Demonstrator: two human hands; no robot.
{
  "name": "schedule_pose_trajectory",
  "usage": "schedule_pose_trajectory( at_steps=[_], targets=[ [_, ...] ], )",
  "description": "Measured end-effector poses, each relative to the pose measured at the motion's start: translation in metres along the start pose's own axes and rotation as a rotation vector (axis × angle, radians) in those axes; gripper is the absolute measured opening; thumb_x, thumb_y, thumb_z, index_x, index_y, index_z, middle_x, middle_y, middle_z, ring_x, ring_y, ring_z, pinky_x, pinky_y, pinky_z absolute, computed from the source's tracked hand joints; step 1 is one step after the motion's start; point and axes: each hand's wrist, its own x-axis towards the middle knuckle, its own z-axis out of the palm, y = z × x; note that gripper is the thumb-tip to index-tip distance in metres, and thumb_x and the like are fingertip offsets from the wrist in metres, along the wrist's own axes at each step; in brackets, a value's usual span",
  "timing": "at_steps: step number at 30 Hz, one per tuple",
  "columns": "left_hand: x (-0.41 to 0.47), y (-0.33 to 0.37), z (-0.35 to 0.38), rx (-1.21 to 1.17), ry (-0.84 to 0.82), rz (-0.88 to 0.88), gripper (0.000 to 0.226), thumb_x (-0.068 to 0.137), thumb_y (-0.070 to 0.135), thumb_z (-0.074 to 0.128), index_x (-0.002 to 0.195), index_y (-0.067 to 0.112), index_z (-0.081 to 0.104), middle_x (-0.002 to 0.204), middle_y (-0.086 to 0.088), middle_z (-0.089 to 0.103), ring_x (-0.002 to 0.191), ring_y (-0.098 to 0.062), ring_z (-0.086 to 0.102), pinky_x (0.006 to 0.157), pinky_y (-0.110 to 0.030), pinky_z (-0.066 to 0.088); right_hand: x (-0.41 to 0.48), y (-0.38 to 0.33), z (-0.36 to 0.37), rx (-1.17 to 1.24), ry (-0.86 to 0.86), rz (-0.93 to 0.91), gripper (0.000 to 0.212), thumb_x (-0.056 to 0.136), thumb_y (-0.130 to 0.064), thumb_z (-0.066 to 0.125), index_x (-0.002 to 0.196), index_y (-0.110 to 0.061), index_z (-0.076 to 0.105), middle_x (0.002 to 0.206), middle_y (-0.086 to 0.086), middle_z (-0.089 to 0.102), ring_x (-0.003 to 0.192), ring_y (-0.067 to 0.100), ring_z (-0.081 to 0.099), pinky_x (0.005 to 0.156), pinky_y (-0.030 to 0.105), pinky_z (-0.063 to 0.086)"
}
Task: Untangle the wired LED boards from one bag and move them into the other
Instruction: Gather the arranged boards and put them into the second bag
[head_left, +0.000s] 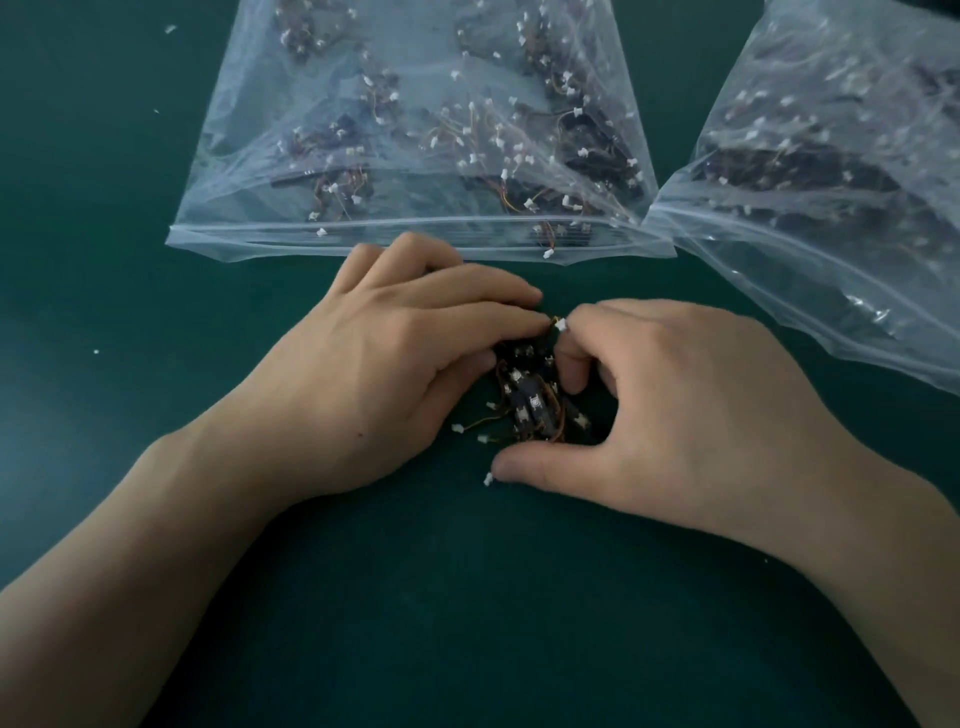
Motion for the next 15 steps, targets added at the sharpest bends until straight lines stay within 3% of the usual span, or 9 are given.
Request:
schedule_pose_trajectory(
  at_steps=[5, 10, 15],
  targets=[
    [0.000, -0.002, 0.001, -0.017, 0.088, -0.049, 0.021, 0.100, 0.030, 0.065, 0.118, 0.028, 0.074, 0.122, 0.014, 0.065, 0.108, -0.020, 0.054, 0.100, -0.048, 0.044, 0.000, 0.006, 0.001, 0.114, 0.041, 0.059, 0.042, 0.065, -0.077, 0.061, 0.079, -0.038, 0.054, 0.068, -0.017, 0.050, 0.063, 0.002, 0.051, 0.053, 0.025, 0.030],
    [0.000, -0.005, -0.003, -0.038, 0.128, -0.131, 0.016, 0.096, 0.032, 0.066, 0.108, 0.026, 0.075, 0.108, 0.010, 0.065, 0.099, -0.023, 0.056, 0.096, -0.050, 0.047, 0.006, 0.032, -0.008, 0.206, -0.001, -0.036, 0.018, 0.077, -0.054, 0.069, 0.083, -0.038, 0.066, 0.076, -0.015, 0.060, 0.073, 0.007, 0.058, 0.054, 0.026, 0.040],
    [-0.001, -0.008, -0.006, -0.092, 0.104, -0.140, 0.012, 0.095, 0.030, 0.068, 0.104, 0.025, 0.075, 0.105, 0.010, 0.065, 0.096, -0.023, 0.055, 0.094, -0.047, 0.047, 0.009, 0.049, -0.003, 0.209, 0.113, -0.023, 0.016, 0.085, -0.047, 0.068, 0.083, -0.031, 0.067, 0.068, -0.012, 0.058, 0.065, 0.009, 0.055, 0.055, 0.031, 0.046]
  ],
)
